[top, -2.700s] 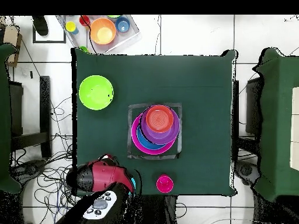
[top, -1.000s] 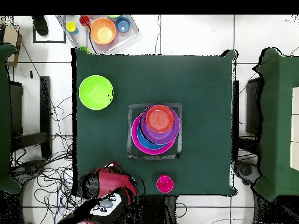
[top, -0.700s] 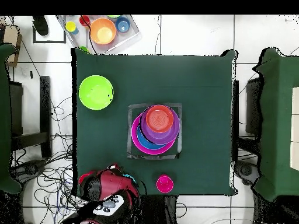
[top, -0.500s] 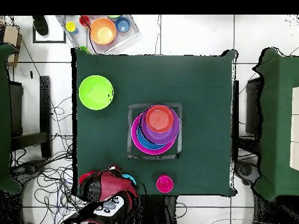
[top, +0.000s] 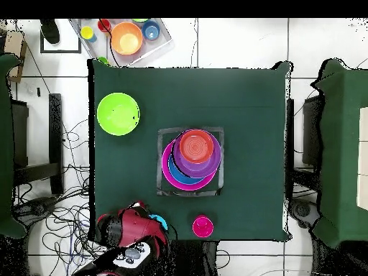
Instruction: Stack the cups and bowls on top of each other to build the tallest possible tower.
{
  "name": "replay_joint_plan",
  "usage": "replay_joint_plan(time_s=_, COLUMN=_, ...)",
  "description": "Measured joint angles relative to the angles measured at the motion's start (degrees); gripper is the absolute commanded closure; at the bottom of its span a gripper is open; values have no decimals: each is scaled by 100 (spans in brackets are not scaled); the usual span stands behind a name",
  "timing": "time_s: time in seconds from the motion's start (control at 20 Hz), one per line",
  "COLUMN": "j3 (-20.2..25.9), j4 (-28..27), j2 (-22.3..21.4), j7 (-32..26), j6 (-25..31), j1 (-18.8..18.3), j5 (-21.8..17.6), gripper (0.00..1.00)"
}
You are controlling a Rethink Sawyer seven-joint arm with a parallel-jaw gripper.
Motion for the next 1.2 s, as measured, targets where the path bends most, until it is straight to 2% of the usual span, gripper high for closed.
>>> replay_joint_plan(time_s=0.45, j3=63, j4=0, j2=1, j7=0, j6=0, j1=12, j5=295, gripper=0)
replay_joint_plan(time_s=1.2, j3=284, j4=121, j2=-32, j7=0, j6=-180, j1=-221, j5=310, gripper=0)
